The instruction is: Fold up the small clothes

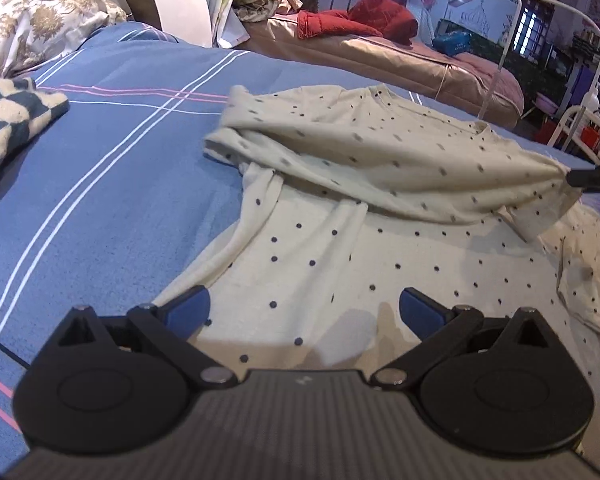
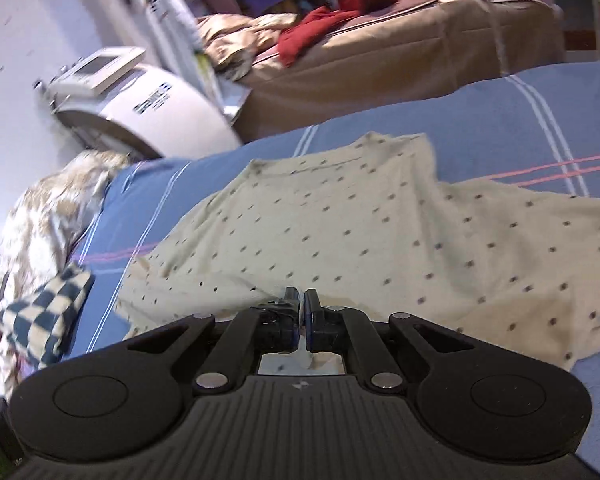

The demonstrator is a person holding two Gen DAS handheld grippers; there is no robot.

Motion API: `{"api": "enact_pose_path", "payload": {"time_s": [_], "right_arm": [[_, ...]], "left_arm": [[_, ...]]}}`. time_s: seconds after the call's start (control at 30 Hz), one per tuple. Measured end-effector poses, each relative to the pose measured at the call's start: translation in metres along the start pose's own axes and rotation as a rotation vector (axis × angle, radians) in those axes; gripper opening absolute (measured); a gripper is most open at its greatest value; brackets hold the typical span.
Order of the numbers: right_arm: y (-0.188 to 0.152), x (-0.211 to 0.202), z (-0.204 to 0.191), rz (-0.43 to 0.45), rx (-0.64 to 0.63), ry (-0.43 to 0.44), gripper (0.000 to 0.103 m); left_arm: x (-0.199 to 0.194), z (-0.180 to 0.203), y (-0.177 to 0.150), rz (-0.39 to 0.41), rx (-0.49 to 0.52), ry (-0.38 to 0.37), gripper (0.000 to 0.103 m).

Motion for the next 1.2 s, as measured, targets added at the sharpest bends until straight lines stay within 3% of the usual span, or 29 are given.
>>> {"api": "enact_pose_path", "payload": {"time_s": [0.1, 0.3, 0.43, 0.47, 0.6, 0.63, 0.67, 0.83, 0.97, 1.07, 1.1, 1.17, 1.2], "right_arm": [[-0.001, 0.0, 0.041, -0.027, 0.085, -0.069, 0.004], [-0.008, 0.001, 0.091, -0.056, 0.114, -0.212, 0.004], [-0.008, 0.007, 0.105, -0.075, 0.157, -0.19, 0.006], [-0.007, 0.007, 0.106, -0.075, 0.15, -0.198, 0.008], [-0.005, -0.01, 0.108, -0.004, 0.168, -0.21, 0.052], [-0.005, -0.014, 0.105, 0.013, 0.166, -0.192, 0.063], [-0.003, -0.017, 0.103, 0.017, 0.15, -0.172, 0.064], [-0.014, -0.026, 0.083, -0.002, 0.035, -0.148, 0.065], [-0.032, -0.028, 0.065, -0.032, -0.007, -0.095, 0.065], [-0.047, -0.028, 0.051, -0.048, -0.019, -0.065, 0.065], [-0.05, -0.028, 0.047, -0.055, -0.022, -0.056, 0.065], [-0.055, -0.028, 0.039, -0.057, -0.024, -0.044, 0.065], [-0.057, -0.028, 0.037, -0.058, -0.025, -0.039, 0.065]], "left_arm": [[0.001, 0.003, 0.005, 0.01, 0.001, 0.006, 0.103], [0.005, 0.026, 0.026, 0.039, 0.033, -0.051, 0.103], [0.013, 0.04, 0.051, 0.091, 0.104, -0.062, 0.103], [0.015, 0.042, 0.06, 0.101, 0.106, -0.065, 0.103], [0.025, 0.039, 0.106, 0.147, 0.07, -0.084, 0.103], [0.034, 0.037, 0.12, 0.135, 0.065, -0.085, 0.103], [0.043, 0.036, 0.13, 0.118, 0.063, -0.088, 0.103], [0.094, 0.027, 0.165, 0.008, -0.014, -0.142, 0.103], [0.123, 0.019, 0.175, -0.054, -0.152, -0.2, 0.103], [0.138, 0.023, 0.177, -0.072, -0.173, -0.225, 0.103], [0.144, 0.025, 0.176, -0.082, -0.176, -0.223, 0.099], [0.156, 0.029, 0.172, -0.12, -0.191, -0.234, 0.075], [0.161, 0.034, 0.169, -0.149, -0.209, -0.266, 0.046]]}}
Point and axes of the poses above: each gripper's, at about its wrist camera, not at the fingertips, and x roughly the way its jaws point, z to its right, y to its top, the point moved 10 cm from there along x, roughly the way its jaws point, and after that the axes turned 13 degrees about -x, right-handed, at the moved point
